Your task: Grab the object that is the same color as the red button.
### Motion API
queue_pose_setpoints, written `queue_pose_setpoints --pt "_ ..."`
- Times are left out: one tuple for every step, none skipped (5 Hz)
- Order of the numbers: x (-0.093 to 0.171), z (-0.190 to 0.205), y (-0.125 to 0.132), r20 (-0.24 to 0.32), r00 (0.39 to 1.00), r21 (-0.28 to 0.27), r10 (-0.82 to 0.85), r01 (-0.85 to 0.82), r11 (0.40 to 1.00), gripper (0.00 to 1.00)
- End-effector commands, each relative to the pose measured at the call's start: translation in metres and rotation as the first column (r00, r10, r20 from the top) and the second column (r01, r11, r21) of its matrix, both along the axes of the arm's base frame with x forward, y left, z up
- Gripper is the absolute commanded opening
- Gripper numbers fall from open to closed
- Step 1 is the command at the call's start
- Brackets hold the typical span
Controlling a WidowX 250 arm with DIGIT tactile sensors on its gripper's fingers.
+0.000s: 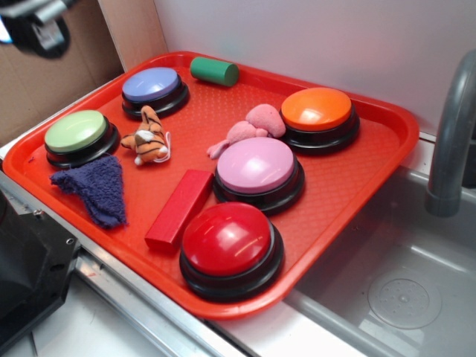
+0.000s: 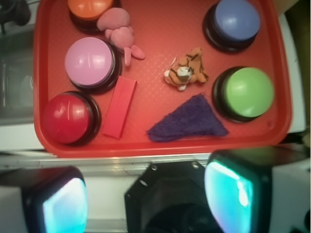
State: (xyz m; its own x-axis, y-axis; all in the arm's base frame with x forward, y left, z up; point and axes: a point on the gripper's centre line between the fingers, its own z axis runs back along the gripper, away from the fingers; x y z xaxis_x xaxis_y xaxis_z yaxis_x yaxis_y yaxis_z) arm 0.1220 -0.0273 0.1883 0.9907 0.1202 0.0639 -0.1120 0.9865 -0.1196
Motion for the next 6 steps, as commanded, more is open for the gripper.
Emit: queue_pose_setpoints --pt "0.026 -0.061 -0.004 -0.005 0.982 0.000 0.187 -0.187 0.982 1.00" --pt "0.036 -0.090 -0.003 0.014 0.967 -0.003 0.255 -0.255 0.967 1.00" --pt "0.049 -0.114 0.000 0.018 0.962 -0.018 0.271 -0.271 0.962 1.00" --pt "0.056 -0.131 -0.001 0.040 0.961 -0.021 0.275 -0.274 0.962 1.00" --pt "0.061 -0.151 -0.014 0.024 0.973 -0.055 0.228 -0.226 0.973 1.00" --pt "0.060 -0.161 -0.025 0.004 0.980 -0.095 0.199 -0.198 0.976 1.00"
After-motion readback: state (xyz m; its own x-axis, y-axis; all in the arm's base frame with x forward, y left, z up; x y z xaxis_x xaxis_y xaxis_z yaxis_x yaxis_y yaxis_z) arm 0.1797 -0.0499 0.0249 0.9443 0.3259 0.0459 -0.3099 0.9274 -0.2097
